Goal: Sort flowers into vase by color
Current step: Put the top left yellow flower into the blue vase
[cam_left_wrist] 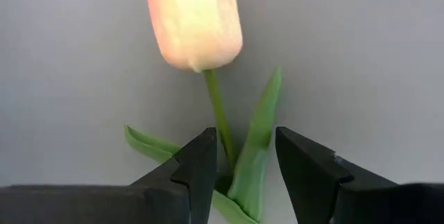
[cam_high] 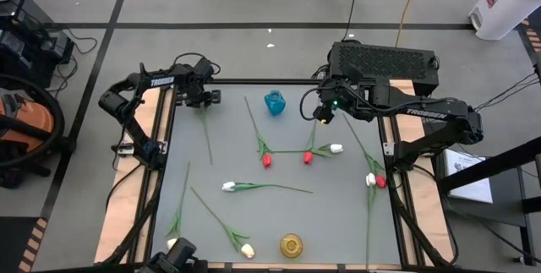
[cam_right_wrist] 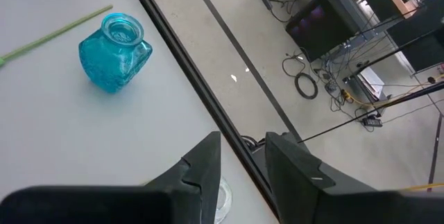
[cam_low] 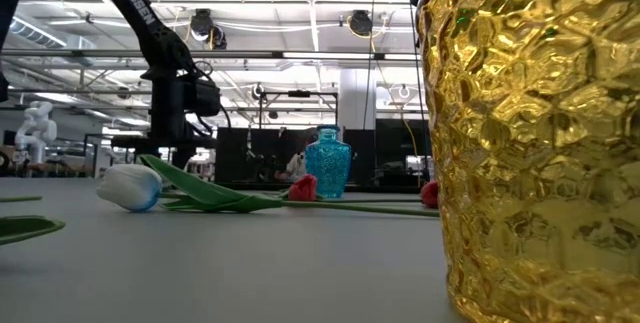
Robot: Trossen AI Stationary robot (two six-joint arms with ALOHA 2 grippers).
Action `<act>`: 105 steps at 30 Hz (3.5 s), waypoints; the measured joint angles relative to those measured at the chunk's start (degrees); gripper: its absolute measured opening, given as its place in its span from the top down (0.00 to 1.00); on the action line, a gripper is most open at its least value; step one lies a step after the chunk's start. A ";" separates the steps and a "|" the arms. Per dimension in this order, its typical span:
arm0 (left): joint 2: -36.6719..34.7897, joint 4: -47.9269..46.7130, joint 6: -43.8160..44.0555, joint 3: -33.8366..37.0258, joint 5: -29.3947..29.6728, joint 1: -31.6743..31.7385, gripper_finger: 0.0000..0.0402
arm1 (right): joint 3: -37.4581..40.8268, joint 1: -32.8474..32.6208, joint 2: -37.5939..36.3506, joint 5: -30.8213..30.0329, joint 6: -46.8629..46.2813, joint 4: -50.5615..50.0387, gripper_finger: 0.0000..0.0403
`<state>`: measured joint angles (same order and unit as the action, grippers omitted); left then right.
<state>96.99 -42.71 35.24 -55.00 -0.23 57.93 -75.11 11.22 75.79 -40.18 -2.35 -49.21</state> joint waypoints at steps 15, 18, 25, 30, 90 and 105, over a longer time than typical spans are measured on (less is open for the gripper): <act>0.00 -0.27 -0.07 0.00 0.24 0.00 0.88 | 0.00 -0.01 0.00 0.00 -0.02 0.02 0.74; 0.00 -0.41 -0.26 0.00 0.24 0.00 0.93 | 0.00 0.00 0.00 0.00 -0.02 0.02 0.74; 0.00 -0.69 -1.77 0.00 -0.07 0.00 0.99 | 0.00 -0.02 0.00 0.00 -0.02 0.03 0.74; 0.00 -0.90 -4.56 0.00 -0.95 0.00 0.99 | 0.00 -0.01 0.00 0.00 -0.02 0.04 0.74; -24.96 2.37 -34.49 -17.74 -24.64 -4.99 0.99 | 0.00 0.00 0.02 0.00 -1.47 2.11 0.74; -24.92 17.79 -42.11 -17.79 -25.15 -10.04 0.99 | 0.00 -0.03 0.02 0.00 -5.01 3.10 0.74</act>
<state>72.07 -24.92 -6.87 -72.79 -25.38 47.89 -75.11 11.19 75.81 -40.18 -7.36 -46.11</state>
